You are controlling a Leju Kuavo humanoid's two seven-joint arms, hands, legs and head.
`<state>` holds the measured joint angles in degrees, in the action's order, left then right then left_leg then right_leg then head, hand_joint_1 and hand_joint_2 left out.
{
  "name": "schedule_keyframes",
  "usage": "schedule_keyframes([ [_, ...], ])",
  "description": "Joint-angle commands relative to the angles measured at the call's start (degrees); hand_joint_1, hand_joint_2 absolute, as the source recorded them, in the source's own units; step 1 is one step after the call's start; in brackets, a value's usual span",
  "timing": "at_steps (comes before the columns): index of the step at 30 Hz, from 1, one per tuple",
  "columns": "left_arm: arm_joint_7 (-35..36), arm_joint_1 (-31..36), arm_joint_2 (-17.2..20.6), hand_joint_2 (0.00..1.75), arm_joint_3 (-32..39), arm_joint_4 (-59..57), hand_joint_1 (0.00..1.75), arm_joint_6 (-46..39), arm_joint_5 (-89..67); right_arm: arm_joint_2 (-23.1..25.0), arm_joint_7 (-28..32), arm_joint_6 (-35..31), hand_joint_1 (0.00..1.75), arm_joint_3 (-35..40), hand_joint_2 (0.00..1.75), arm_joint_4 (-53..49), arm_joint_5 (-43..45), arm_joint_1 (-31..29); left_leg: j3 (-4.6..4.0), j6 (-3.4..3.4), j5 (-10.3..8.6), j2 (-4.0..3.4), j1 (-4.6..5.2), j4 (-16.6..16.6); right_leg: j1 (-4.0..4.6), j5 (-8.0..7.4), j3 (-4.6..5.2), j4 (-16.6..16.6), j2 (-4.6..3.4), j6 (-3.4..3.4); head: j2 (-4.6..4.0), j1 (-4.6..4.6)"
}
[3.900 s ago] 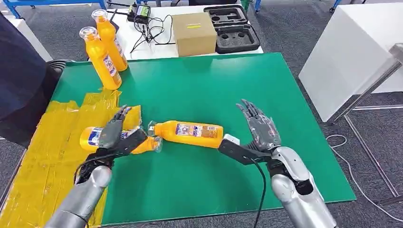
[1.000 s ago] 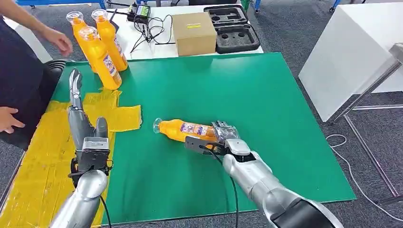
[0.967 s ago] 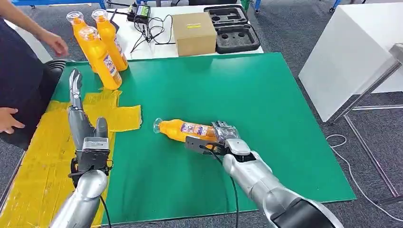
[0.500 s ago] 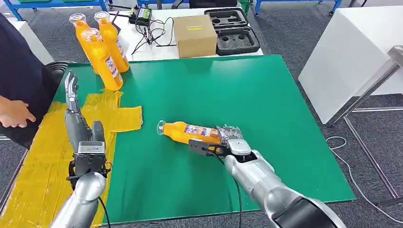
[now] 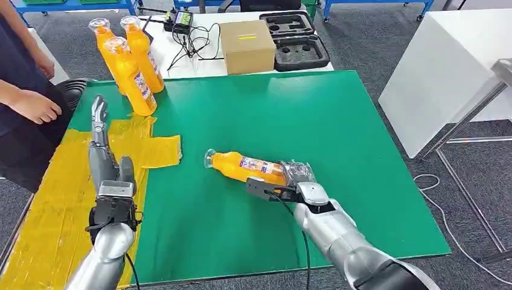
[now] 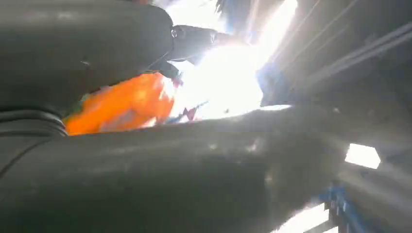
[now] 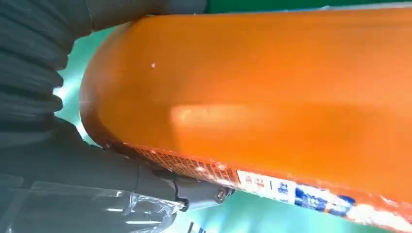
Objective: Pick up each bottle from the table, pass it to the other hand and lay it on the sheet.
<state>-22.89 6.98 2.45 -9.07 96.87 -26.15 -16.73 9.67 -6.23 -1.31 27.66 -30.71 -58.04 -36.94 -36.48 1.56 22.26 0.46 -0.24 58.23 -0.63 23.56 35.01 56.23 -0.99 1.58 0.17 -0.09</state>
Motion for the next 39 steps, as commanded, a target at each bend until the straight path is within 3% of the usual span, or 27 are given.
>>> schedule_keyframes([
  [1,3.62,-7.71,0.11,1.75,5.66,-1.23,0.0,31.6,29.51,-12.5,3.72,2.43,1.75,-12.79,1.75,-62.84,13.64,21.02,-0.15,-0.01,-0.01,0.16,0.05,-0.1,-0.04,-0.01,-0.08,-0.06,0.23,0.07,0.0,0.02],
  [4,3.88,-7.56,-0.99,1.75,5.51,-2.09,0.0,34.26,31.49,-12.45,4.41,1.75,1.75,-13.87,1.75,-67.73,14.35,23.85,-0.5,0.03,0.08,0.11,0.11,0.07,-0.08,-0.05,0.19,0.15,0.22,0.12,0.0,0.0],
  [7,4.12,-7.34,-1.05,1.75,5.5,-1.88,0.0,34.38,31.47,-12.2,5.2,1.14,1.75,-13.51,1.75,-66.29,14.17,23.61,-0.45,-0.02,0.18,0.3,0.06,0.0,0.0,0.09,0.12,0.03,0.51,0.07,0.0,0.02],
  [12,4.32,-7.25,-1.04,1.75,5.54,-1.76,0.0,34.41,31.48,-12.05,5.57,0.69,1.75,-13.39,1.75,-65.44,14.06,23.36,-0.92,-0.06,0.07,-0.01,0.04,0.0,-0.02,-0.15,0.69,0.03,0.09,0.13,0.0,-0.02],
  [16,4.32,-7.25,-1.04,1.75,5.54,-1.76,0.0,34.41,31.48,-12.05,5.57,0.69,1.75,-13.39,1.75,-65.44,14.06,23.36,-0.79,-0.08,0.13,-0.09,0.03,0.0,-0.01,-0.09,0.57,0.03,0.12,0.1,0.0,0.0],
  [24,5.47,-9.06,-2.57,1.75,5.35,-2.02,0.0,39.28,39.42,-14.27,8.63,-7.6,1.75,-8.74,1.75,-76.09,10.91,30.99,-0.83,-0.06,0.13,-0.01,0.04,-0.03,-0.03,-0.06,0.56,0.0,0.16,0.11,0.0,-0.02],
  [30,4.72,-8.15,-3.84,1.75,2.03,-1.43,0.0,36.1,35.41,-13.84,5.99,-6.81,1.75,-7.05,1.75,-72.97,14.13,27.73,-0.86,-0.09,0.16,-0.12,0.04,0.01,-0.03,-0.06,0.61,0.04,0.08,0.12,0.0,-0.02],
  [34,4.36,-6.2,-3.9,1.75,-3.24,-2.5,0.0,34.37,35.0,-10.59,4.47,-6.4,1.75,-3.88,1.75,-66.12,13.6,22.85,-0.9,-0.09,0.11,-0.15,0.03,0.01,-0.02,-0.12,0.67,0.03,0.04,0.13,0.0,0.0],
  [39,5.03,-2.95,-3.37,1.75,-6.92,-3.74,0.0,33.86,40.04,-5.26,0.87,-5.75,1.75,4.36,1.75,-48.67,10.2,13.67,-0.72,-0.1,0.11,-0.46,0.02,-0.04,0.01,-0.24,0.57,-0.01,-0.22,0.05,0.0,0.0],
])
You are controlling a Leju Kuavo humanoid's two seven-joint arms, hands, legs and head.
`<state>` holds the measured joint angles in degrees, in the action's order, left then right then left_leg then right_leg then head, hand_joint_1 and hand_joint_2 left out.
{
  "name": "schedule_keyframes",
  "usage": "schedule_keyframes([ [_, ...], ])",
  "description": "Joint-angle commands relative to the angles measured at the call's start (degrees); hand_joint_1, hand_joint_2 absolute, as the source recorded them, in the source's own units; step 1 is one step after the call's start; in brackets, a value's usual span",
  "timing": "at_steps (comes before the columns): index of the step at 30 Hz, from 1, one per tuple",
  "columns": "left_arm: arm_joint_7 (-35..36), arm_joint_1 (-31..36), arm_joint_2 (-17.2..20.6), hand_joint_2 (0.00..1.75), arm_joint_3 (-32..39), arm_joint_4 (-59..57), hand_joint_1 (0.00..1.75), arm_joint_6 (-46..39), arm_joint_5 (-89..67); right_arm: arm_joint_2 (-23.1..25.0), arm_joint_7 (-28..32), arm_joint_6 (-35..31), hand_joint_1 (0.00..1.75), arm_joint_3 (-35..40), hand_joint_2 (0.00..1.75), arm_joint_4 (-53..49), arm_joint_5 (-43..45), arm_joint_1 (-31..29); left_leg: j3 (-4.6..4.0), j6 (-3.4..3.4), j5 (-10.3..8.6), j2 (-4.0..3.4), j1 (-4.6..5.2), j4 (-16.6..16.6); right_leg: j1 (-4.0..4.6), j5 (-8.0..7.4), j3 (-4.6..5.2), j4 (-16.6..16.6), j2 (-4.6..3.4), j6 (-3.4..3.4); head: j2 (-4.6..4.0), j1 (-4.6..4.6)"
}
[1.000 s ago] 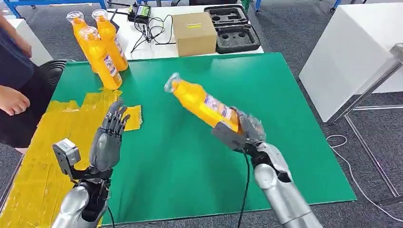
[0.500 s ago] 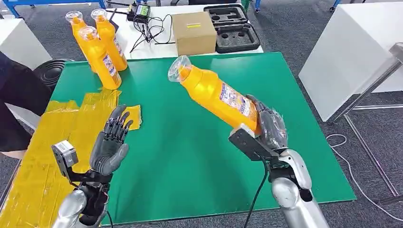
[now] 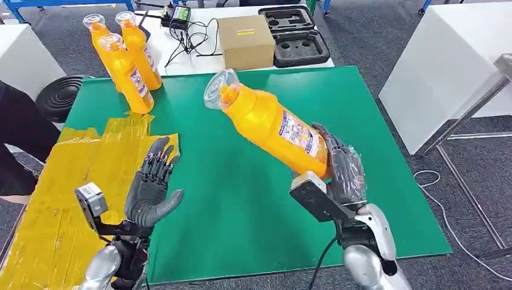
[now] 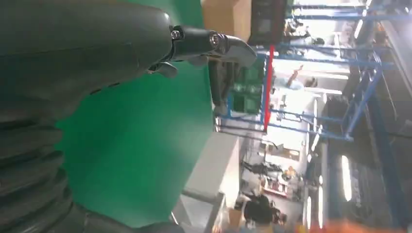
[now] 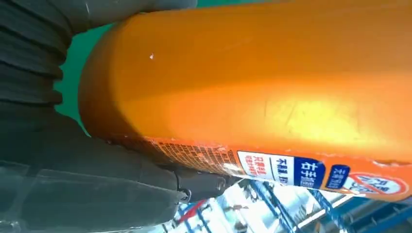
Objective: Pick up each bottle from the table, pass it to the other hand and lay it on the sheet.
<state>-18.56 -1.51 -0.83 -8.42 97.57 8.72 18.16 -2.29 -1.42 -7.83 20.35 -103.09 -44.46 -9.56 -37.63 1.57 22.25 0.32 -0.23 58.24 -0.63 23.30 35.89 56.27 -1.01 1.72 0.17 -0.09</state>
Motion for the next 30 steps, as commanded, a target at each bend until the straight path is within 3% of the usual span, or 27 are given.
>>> schedule_keyframes([
  [1,0.83,5.79,0.03,1.75,-7.84,-4.25,0.0,-1.24,5.51,7.78,-4.32,0.65,1.75,12.63,1.75,27.27,-3.01,-15.18,0.32,-0.08,0.08,-0.27,0.01,-0.05,0.01,-0.01,-0.21,-0.03,-0.18,-0.08,0.0,0.0],
  [8,1.83,6.07,0.04,1.75,-8.36,-0.96,0.0,-3.22,6.93,14.9,-5.51,-0.31,1.75,15.35,1.75,46.02,-2.04,-23.96,0.3,-0.09,0.03,-0.34,-0.03,-0.02,0.03,0.0,-0.17,0.04,-0.23,-0.08,0.0,0.0],
  [13,1.81,5.98,0.03,1.75,-9.04,0.03,0.0,-3.3,7.22,17.42,-5.37,-0.08,1.75,16.94,1.75,50.14,-2.74,-25.79,0.3,-0.08,0.04,-0.19,-0.04,-0.01,0.04,0.06,-0.21,0.06,-0.08,-0.07,0.0,0.0],
  [23,1.68,6.69,-0.55,1.75,-9.4,-0.32,0.0,-4.8,6.84,18.68,-5.17,-0.1,1.75,18.99,1.75,48.86,-3.97,-25.18,0.23,-0.07,0.01,0.02,-0.04,-0.01,0.04,0.1,-0.21,0.03,0.12,-0.09,0.0,0.0],
  [30,1.64,8.24,-0.2,1.75,-5.38,0.91,0.0,-10.83,3.45,20.26,-7.51,1.24,1.75,27.31,1.75,42.87,-10.15,-22.15,0.2,-0.1,0.04,-0.03,-0.09,0.02,0.08,0.12,-0.15,0.06,0.09,-0.11,0.0,0.0],
])
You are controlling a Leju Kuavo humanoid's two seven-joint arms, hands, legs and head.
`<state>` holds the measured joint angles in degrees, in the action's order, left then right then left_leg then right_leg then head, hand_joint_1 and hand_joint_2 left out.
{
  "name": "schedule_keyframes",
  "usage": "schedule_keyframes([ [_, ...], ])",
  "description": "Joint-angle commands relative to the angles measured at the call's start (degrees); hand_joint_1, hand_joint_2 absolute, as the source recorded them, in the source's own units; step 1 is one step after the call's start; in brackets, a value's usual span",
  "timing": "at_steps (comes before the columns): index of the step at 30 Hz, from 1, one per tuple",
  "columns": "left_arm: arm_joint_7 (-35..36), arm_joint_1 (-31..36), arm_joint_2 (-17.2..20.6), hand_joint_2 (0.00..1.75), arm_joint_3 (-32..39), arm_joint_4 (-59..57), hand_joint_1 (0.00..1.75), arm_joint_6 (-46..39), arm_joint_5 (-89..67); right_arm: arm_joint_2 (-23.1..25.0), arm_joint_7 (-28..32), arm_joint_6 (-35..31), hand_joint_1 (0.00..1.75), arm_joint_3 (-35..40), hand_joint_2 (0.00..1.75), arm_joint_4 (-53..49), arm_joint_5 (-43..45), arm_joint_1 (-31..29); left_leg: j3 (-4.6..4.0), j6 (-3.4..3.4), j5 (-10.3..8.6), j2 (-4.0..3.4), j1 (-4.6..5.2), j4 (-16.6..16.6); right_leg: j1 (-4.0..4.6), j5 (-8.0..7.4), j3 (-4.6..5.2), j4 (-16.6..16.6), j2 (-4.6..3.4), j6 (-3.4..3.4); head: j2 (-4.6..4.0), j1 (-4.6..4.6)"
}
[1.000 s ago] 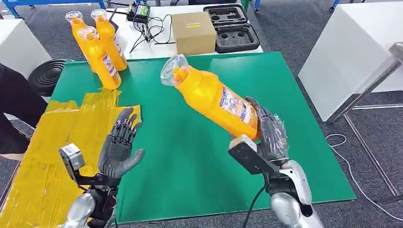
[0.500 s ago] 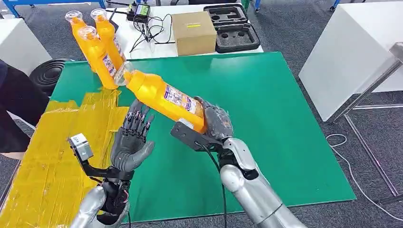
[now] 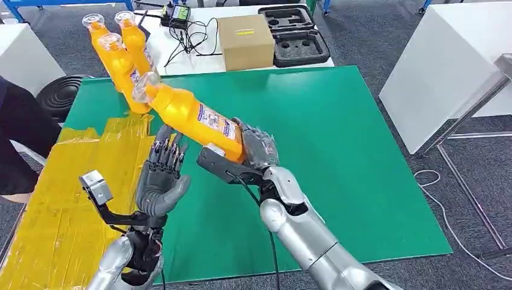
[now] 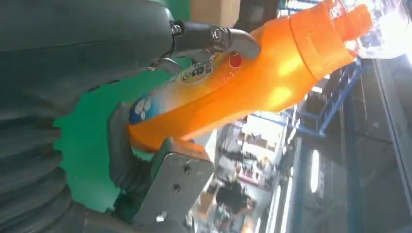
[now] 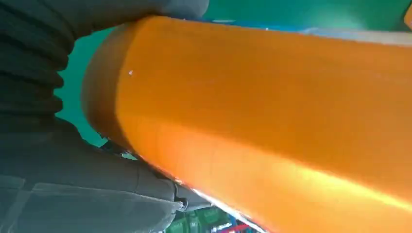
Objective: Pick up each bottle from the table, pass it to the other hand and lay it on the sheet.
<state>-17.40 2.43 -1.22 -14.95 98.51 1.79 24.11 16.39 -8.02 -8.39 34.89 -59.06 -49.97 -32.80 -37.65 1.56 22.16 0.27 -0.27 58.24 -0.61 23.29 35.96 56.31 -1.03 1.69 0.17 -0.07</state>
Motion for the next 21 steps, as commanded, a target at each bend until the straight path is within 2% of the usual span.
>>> schedule_keyframes([
  [1,0.5,4.35,0.27,1.75,1.72,0.1,0.0,-4.28,-2.65,1.65,-0.93,1.85,1.75,13.12,1.75,-1.4,-4.67,1.48,0.11,-0.06,0.06,0.0,-0.03,-0.01,0.04,0.06,-0.09,-0.01,0.07,-0.05,0.0,-0.02],
  [6,0.56,4.67,2.73,1.75,8.18,0.32,0.0,-6.09,-4.13,1.28,-1.78,3.02,1.75,17.62,1.75,-4.24,-7.35,3.88,0.42,-0.12,0.18,-0.03,-0.06,-0.07,0.07,0.18,-0.37,-0.05,0.08,-0.1,0.0,-0.02],
  [8,0.51,4.85,2.89,1.75,10.01,-0.09,0.0,-5.82,-4.34,0.87,-1.69,3.35,1.75,18.94,1.75,-5.14,-7.96,4.58,0.14,-0.08,0.05,-0.03,-0.06,-0.06,0.05,0.07,-0.09,-0.04,0.02,-0.07,0.0,-0.02],
  [10,0.58,4.81,2.88,1.75,10.6,-0.15,0.0,-5.24,-4.28,0.62,-1.72,3.42,1.75,19.42,1.75,-5.56,-8.07,5.02,0.43,-0.13,0.17,0.02,-0.07,-0.09,0.08,0.19,-0.39,-0.07,0.13,-0.12,0.0,-0.02],
  [15,0.58,4.7,2.41,1.75,10.31,-0.02,0.0,-5.18,-4.38,0.53,-1.68,3.52,1.75,19.22,1.75,-5.55,-7.95,4.78,0.2,-0.12,0.13,-0.01,-0.1,-0.02,0.1,0.11,-0.15,-0.03,0.04,-0.1,0.0,-0.09],
  [17,0.34,4.16,2.17,1.75,11.66,0.53,0.0,-5.54,-5.07,0.03,-0.63,3.84,1.75,20.2,1.75,-6.26,-8.44,5.89,0.16,-0.08,0.06,0.2,0.02,-0.07,-0.03,0.15,-0.07,-0.03,0.23,-0.07,0.0,-0.22],
  [18,0.31,3.67,2.04,1.75,12.22,0.94,0.0,-5.41,-5.21,-0.31,-0.31,3.83,1.75,20.72,1.75,-6.64,-8.62,6.55,0.29,-0.11,0.09,0.22,-0.09,-0.07,0.09,0.18,-0.28,-0.12,0.27,-0.1,0.0,0.02],
  [19,0.32,2.88,1.83,1.75,12.96,1.54,0.0,-5.11,-5.34,-0.71,0.23,3.74,1.75,21.2,1.75,-7.2,-8.58,7.33,0.16,-0.1,0.07,0.04,-0.11,-0.06,0.06,0.12,-0.12,-0.08,0.05,-0.1,0.0,-0.02],
  [21,0.33,1.32,2.04,1.75,13.93,2.5,0.0,-4.44,-5.23,-1.28,0.85,3.68,1.75,21.98,1.75,-7.86,-8.62,8.5,0.45,-0.13,0.18,-0.03,-0.01,-0.13,-0.01,0.21,-0.37,-0.1,0.04,-0.1,0.0,-0.07],
])
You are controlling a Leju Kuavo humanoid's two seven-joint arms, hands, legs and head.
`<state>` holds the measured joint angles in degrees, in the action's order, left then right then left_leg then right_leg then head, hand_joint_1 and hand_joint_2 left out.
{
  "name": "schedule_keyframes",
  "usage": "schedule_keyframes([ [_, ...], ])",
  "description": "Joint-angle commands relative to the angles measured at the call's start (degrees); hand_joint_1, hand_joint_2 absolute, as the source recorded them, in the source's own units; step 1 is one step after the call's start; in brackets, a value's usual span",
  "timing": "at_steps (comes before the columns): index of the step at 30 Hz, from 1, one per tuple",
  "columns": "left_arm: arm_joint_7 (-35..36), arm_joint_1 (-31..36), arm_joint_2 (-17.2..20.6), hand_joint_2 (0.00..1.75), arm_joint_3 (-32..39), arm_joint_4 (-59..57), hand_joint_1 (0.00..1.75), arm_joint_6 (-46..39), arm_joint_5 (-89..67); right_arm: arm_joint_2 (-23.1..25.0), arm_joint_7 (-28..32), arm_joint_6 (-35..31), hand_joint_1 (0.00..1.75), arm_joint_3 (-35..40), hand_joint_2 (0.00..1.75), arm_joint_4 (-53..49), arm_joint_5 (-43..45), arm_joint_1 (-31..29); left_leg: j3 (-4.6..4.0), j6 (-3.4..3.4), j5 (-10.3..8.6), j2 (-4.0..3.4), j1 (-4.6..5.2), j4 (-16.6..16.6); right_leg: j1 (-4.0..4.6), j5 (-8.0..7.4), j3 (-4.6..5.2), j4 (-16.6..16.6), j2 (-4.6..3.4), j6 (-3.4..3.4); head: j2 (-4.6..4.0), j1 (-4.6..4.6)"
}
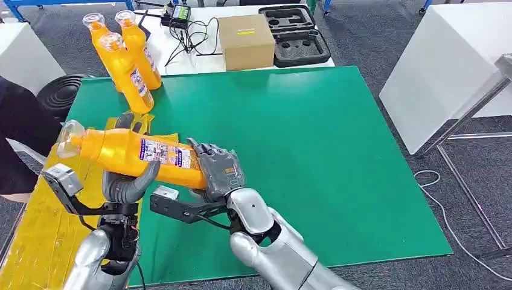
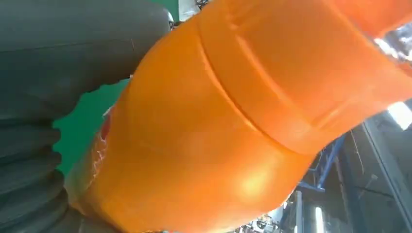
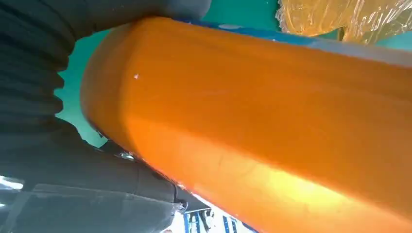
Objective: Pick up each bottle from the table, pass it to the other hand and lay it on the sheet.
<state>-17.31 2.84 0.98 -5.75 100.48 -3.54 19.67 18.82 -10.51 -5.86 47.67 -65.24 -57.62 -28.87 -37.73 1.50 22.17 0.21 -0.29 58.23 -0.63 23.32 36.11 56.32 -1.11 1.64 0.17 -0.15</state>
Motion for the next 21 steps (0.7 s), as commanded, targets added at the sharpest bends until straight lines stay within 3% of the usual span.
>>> schedule_keyframes([
  [1,0.11,0.05,0.13,1.75,5.08,0.89,0.0,1.1,-0.74,-3.97,3.67,1.06,1.75,9.45,1.75,-1.85,-0.78,5.03,0.35,-0.06,0.12,0.01,-0.08,-0.09,0.1,0.08,-0.37,-0.15,0.08,-0.06,0.0,0.09],
  [3,-0.21,-0.69,0.47,1.75,5.48,1.12,0.0,1.47,-0.31,-4.15,3.9,1.08,1.75,9.63,1.75,-1.83,-0.66,5.17,0.84,-0.13,0.3,0.05,-0.05,-0.2,0.09,0.29,-0.83,-0.21,0.2,-0.12,0.0,0.02],
  [8,-0.7,-1.74,1.04,1.75,5.86,1.39,0.0,1.53,-0.1,-4.3,4.14,1.06,1.75,9.34,1.75,-2.2,-0.45,5.14,0.22,-0.07,0.09,0.08,-0.06,-0.08,0.06,0.09,-0.2,-0.1,0.14,-0.05,0.0,0.04],
  [9,-0.85,-1.8,1.24,1.75,5.71,1.21,0.14,1.72,0.05,-4.5,4.22,1.07,1.75,9.21,1.75,-2.42,-0.36,5.12,0.38,-0.09,0.15,0.11,-0.06,-0.09,0.08,0.15,-0.37,-0.11,0.2,-0.07,0.0,0.04],
  [10,-1.28,-1.82,1.48,1.75,5.26,1.06,1.75,1.97,0.26,-4.64,4.27,1.17,1.75,9.04,1.75,-2.42,-0.22,5.07,0.25,-0.08,0.1,0.09,-0.06,-0.09,0.07,0.1,-0.22,-0.11,0.17,-0.07,0.0,0.04],
  [21,-2.19,-2.81,0.91,1.75,4.19,2.34,1.75,1.93,0.3,-5.08,4.51,1.21,1.75,8.09,1.75,-1.91,0.7,5.08,0.39,-0.11,0.16,0.18,-0.06,-0.09,0.07,0.18,-0.39,-0.11,0.28,-0.08,0.0,0.04],
])
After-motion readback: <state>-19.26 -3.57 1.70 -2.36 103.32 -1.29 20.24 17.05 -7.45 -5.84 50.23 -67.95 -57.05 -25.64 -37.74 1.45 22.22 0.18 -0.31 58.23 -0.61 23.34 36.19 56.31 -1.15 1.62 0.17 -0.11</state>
